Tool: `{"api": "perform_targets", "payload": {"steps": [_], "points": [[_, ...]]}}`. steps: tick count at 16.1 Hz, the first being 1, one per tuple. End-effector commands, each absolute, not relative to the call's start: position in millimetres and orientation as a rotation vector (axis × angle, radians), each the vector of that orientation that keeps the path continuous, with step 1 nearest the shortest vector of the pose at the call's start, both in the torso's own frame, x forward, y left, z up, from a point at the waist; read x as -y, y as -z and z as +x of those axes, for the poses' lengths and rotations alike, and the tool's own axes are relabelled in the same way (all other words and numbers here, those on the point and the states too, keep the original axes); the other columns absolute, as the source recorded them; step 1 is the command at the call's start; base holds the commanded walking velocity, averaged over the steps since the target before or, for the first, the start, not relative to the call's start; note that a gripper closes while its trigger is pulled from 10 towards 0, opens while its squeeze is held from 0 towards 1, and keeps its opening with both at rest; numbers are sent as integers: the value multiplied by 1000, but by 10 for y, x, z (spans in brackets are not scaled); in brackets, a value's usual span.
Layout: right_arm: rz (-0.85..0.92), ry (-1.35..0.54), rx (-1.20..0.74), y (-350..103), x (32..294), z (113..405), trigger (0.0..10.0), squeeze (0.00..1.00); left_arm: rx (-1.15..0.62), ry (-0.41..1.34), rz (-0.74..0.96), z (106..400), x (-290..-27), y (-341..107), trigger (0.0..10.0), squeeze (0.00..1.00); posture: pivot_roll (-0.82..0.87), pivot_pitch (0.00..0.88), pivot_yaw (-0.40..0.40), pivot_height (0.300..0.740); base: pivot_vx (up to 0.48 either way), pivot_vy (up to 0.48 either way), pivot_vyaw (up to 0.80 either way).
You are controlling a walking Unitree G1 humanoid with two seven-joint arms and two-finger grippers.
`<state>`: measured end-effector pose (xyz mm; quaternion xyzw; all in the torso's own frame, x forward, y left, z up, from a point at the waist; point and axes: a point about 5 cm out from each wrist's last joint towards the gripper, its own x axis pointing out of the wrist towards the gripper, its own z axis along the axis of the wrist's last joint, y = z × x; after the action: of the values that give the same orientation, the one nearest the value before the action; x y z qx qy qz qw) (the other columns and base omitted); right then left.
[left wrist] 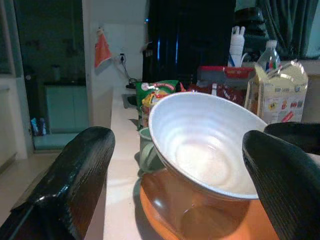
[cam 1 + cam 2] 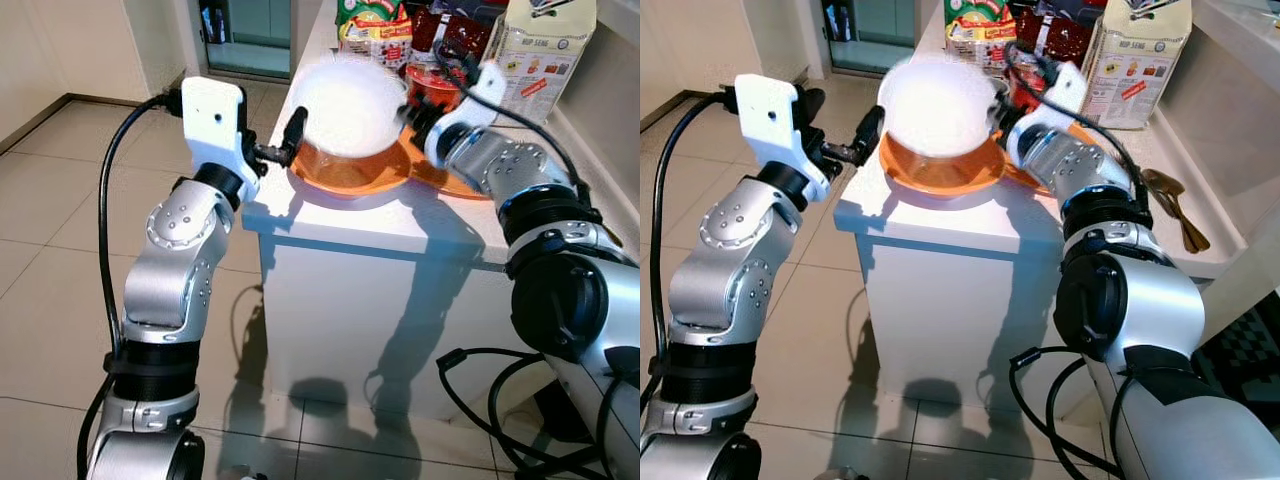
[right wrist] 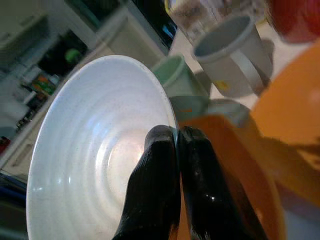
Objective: Setting the table
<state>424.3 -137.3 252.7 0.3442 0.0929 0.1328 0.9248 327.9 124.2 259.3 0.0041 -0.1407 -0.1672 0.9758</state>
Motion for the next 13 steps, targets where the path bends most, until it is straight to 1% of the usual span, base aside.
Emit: {"api": "perform_targets", "payload": {"steps": [1, 2, 3, 4, 7, 9, 10, 11, 12, 13], "points": [[701, -292, -46, -2822, 1468, 4259, 0, 0, 275, 352, -33, 3296, -1209, -2624, 10000, 0, 51, 0, -58, 740, 0, 0, 0], [648, -298, -5, -2863, 1474, 4255, 0, 0, 271, 375, -81, 3288, -1190, -2641, 10000, 0, 52, 0, -59, 740, 0, 0, 0], [590, -305, 37, -2901, 1467, 4245, 0, 0, 266, 411, -139, 3274, -1164, -2657, 10000, 1000, 52, 0, -57, 740, 0, 0, 0], [500, -330, 109, -2950, 1433, 4209, 0, 0, 262, 457, -206, 3255, -1120, -2685, 10000, 1000, 53, 0, -54, 740, 0, 0, 0], [388, -378, 241, -3026, 1362, 4084, 0, 0, 236, 427, -352, 3320, -1125, -2705, 10000, 1000, 45, 0, -38, 740, 0, 0, 0], [348, -403, 279, -3064, 1326, 4028, 0, 0, 229, 424, -412, 3341, -1129, -2716, 10000, 1000, 40, 0, -31, 740, 0, 0, 0], [337, -414, 301, -3091, 1312, 3997, 0, 0, 226, 416, -446, 3358, -1141, -2723, 10000, 984, 38, 0, -26, 740, 0, 0, 0], [327, -422, 322, -3109, 1301, 3954, 0, 0, 224, 407, -482, 3372, -1159, -2734, 10000, 325, 37, 0, -25, 740, 0, 0, 0], [328, -428, 337, -3118, 1292, 3913, 0, 0, 215, 400, -484, 3382, -1171, -2735, 10000, 0, 41, 0, -24, 740, 0, 0, 0], [334, -439, 351, -3131, 1279, 3873, 0, 0, 197, 369, -458, 3405, -1194, -2699, 10000, 0, 40, 0, -22, 740, 0, 0, 0]]}}
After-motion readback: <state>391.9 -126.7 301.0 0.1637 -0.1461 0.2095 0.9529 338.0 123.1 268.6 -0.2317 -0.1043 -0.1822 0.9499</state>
